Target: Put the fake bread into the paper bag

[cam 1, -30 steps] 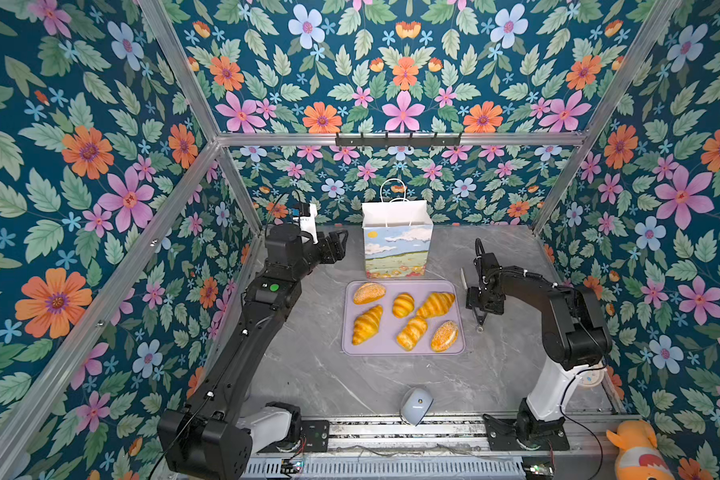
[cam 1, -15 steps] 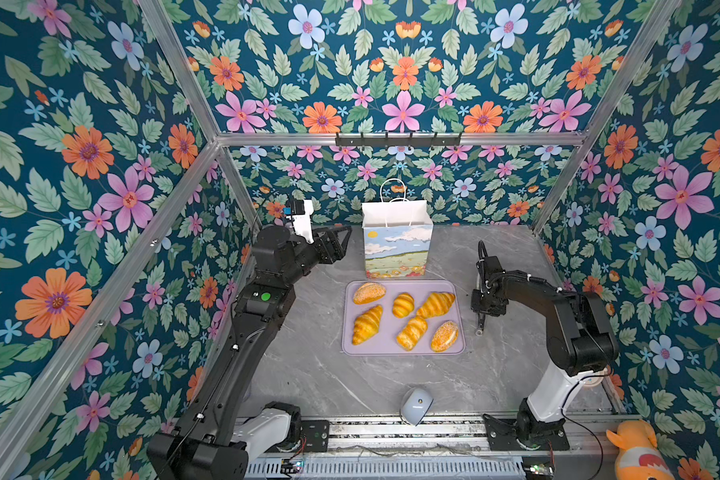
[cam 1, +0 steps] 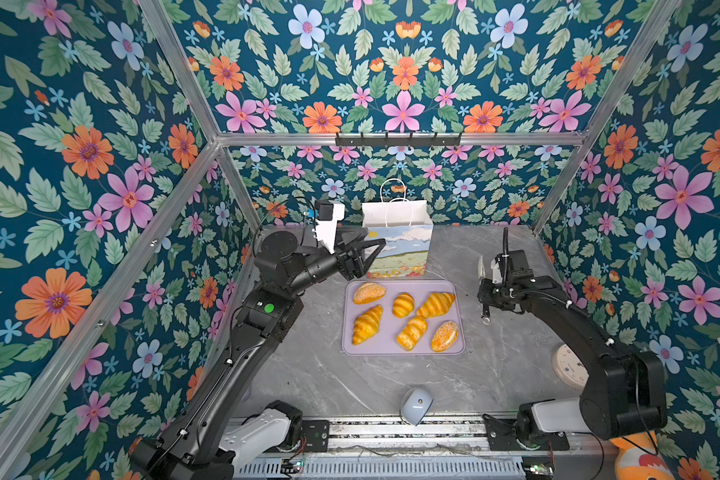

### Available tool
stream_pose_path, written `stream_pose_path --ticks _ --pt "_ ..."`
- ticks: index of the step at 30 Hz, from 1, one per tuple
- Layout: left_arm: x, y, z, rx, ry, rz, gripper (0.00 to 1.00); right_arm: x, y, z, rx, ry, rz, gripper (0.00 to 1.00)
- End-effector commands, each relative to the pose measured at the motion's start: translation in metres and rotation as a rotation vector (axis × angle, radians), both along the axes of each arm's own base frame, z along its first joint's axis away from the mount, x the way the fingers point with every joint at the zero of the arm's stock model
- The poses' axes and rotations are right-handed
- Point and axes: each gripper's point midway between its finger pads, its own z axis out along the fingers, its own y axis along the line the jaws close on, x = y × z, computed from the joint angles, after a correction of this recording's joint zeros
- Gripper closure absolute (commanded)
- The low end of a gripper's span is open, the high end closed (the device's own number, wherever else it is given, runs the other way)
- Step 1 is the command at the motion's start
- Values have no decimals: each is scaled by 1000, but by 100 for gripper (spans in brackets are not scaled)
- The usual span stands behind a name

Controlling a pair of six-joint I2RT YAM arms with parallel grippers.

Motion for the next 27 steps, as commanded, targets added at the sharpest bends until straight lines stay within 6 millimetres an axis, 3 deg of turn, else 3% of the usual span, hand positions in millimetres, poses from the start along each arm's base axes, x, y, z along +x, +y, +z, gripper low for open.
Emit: stream_pose_path --ticks 1,8,13,19,27 --pt "-4 -13 -6 81 -92 -26 31 -19 28 24 136 -2 88 80" --pt "-15 -41 -40 259 -239 -115 36 -77 83 71 470 0 342 80" --pt "-50 -60 -64 367 -409 -279 35 -124 116 89 543 -5 543 78" --pt "-71 -84 -113 595 -550 -402 36 -154 137 90 537 53 653 79" --pt "-56 -100 -185 981 -527 -442 39 -168 155 79 495 137 734 79"
